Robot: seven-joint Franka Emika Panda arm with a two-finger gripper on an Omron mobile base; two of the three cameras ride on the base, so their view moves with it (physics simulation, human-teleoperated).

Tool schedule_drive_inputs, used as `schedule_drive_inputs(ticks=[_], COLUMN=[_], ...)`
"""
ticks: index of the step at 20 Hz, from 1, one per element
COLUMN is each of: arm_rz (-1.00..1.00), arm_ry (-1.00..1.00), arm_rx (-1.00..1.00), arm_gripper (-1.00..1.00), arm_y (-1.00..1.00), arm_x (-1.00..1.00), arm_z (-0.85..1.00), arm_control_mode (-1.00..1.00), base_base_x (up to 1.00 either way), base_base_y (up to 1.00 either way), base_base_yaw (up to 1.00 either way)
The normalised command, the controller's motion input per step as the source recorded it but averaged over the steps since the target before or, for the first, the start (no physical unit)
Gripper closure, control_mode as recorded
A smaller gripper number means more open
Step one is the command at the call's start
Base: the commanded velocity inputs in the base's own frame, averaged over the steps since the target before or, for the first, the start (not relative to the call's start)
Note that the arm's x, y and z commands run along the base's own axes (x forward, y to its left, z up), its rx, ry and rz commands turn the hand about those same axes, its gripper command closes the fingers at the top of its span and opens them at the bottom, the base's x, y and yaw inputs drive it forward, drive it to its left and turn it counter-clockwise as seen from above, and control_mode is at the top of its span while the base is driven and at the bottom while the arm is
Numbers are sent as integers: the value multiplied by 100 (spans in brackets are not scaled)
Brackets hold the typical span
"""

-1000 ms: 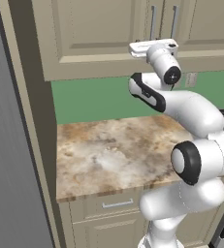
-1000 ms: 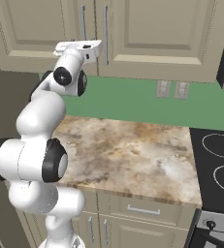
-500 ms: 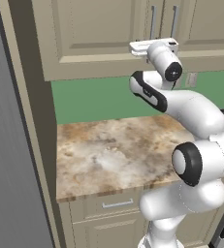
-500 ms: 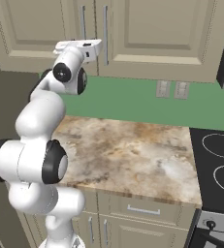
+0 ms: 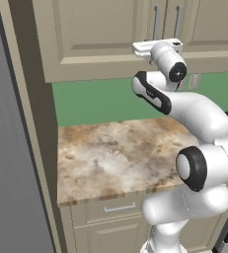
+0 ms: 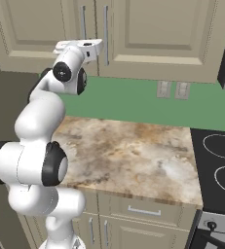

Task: Get the candle and the beer from the cabinet and move them to the dining counter.

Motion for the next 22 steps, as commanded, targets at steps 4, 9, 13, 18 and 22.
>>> schedule_drive_inputs(ticks=[4, 9, 13, 18, 22], arm_rz=[0, 0, 0, -1, -1], arm_ry=[0, 0, 0, 0, 0], arm_rx=[0, 0, 0, 0, 0], arm_gripper=[100, 100, 100, 100, 100], arm_y=[0, 0, 0, 0, 3], arm_x=[0, 1, 3, 0, -8], arm_z=[0, 0, 0, 0, 0], arm_control_mode=[-100, -100, -100, -100, -100], base_base_x=[0, 0, 0, 0, 0], base_base_y=[0, 0, 0, 0, 0], base_base_yaw=[0, 0, 0, 0, 0])
